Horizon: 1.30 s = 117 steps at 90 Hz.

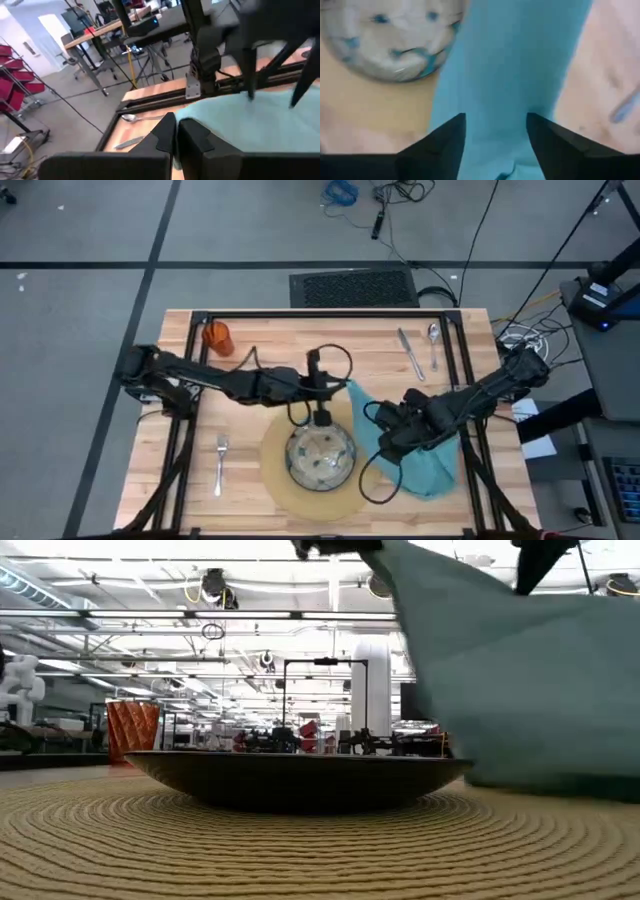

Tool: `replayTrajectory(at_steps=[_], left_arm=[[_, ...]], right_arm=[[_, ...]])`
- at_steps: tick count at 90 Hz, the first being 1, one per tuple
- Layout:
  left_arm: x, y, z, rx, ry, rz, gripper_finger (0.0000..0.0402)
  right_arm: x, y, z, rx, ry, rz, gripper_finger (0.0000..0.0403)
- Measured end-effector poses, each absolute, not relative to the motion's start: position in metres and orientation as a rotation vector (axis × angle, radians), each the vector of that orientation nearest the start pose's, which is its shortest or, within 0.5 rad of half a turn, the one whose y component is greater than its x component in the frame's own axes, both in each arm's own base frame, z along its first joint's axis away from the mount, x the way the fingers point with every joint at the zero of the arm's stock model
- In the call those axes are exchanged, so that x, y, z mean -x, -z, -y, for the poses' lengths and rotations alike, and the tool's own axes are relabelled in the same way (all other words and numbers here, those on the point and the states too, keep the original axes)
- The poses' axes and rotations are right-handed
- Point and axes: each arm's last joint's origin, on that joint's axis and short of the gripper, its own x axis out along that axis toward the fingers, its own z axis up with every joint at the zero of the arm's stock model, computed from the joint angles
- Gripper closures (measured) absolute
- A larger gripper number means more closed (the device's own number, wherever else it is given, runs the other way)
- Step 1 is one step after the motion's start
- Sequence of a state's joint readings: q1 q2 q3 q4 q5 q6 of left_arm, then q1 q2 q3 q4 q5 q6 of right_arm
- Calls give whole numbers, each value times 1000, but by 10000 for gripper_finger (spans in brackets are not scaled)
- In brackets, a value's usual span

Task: Set table place
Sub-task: Fold the blue napkin

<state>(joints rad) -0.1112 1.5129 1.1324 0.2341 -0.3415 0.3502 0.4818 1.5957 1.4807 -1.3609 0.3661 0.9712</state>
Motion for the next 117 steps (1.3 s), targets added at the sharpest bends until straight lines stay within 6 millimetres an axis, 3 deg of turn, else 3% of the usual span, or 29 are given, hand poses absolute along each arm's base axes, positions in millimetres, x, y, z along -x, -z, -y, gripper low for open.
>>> replayTrajectory(at_steps=[16, 30, 50, 59, 69, 77, 88, 98, 117], left_arm=[[-319, -345, 18, -405, -251, -187, 401], [-297, -362, -3, -403, -322, -202, 401], [-284, -362, -42, -395, -449, -291, 401], [-284, -359, -54, -385, -472, -308, 401], [-284, -359, -59, -381, -462, -309, 401], [-283, -359, -61, -379, -460, -309, 401], [-284, -358, -61, -379, -459, -310, 401], [-283, -357, -61, -380, -453, -321, 401], [-283, -356, -61, -381, -451, -329, 401]], right_arm=[[-278, -295, -131, -141, 482, -1122, 188], [-301, -289, -158, -116, 294, -971, 188], [-311, -280, -196, -105, 98, -887, 188], [-311, -261, -207, -68, 83, -966, 190], [-306, -227, -206, 36, 190, -1158, 202], [-303, -213, -203, 102, 263, -1237, 216], [-305, -210, -199, 119, 240, -1272, 238], [-309, -210, -198, 19, 161, -1330, 252], [-315, -211, -203, -38, 80, -1291, 251]])
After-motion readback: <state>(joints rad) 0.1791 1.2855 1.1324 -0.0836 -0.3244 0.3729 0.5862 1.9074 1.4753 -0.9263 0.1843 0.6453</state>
